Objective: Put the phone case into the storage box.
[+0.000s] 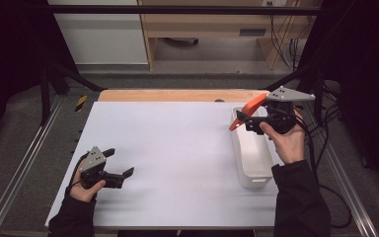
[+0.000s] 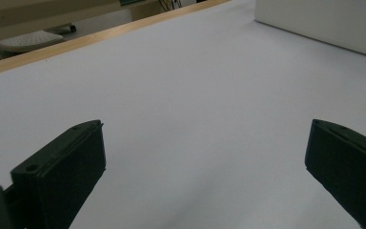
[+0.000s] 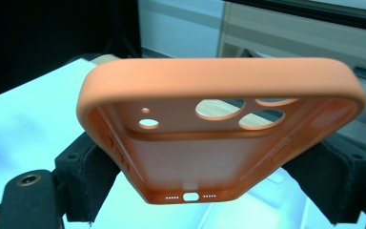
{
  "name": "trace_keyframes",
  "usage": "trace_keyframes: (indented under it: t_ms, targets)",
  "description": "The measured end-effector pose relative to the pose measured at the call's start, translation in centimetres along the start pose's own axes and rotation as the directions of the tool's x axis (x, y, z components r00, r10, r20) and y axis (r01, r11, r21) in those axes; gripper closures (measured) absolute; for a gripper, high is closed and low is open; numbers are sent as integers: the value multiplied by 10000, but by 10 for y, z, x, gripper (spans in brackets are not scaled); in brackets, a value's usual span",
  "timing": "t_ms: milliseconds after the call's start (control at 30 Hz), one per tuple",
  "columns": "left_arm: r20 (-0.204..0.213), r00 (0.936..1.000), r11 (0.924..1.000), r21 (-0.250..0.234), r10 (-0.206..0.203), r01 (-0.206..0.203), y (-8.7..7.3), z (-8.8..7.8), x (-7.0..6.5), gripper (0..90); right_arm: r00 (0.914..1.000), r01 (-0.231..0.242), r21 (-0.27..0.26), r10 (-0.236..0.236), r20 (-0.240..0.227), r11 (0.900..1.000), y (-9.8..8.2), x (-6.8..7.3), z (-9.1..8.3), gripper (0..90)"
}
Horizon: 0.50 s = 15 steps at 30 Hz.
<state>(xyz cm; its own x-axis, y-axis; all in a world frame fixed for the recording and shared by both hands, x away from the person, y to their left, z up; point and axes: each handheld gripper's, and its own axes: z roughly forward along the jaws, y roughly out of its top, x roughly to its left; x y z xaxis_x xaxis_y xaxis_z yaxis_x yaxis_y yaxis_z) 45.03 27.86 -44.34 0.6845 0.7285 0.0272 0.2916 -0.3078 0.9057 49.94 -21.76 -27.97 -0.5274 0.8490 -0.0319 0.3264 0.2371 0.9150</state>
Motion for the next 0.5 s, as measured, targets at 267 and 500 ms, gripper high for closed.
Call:
trace_keyframes:
  t_ms: [267, 500]
  targets:
    - [34, 10000, 10000, 8, 63, -63, -1, 0, 0, 0, 9948, -564, 160, 549, 856, 9983, 6, -11, 14, 157]
    - [85, 9999, 10000, 36, 89, -89, -2, 1, 0, 0, 9882, -731, 229, 693, 1369, 9971, 9, -16, 23, 156]
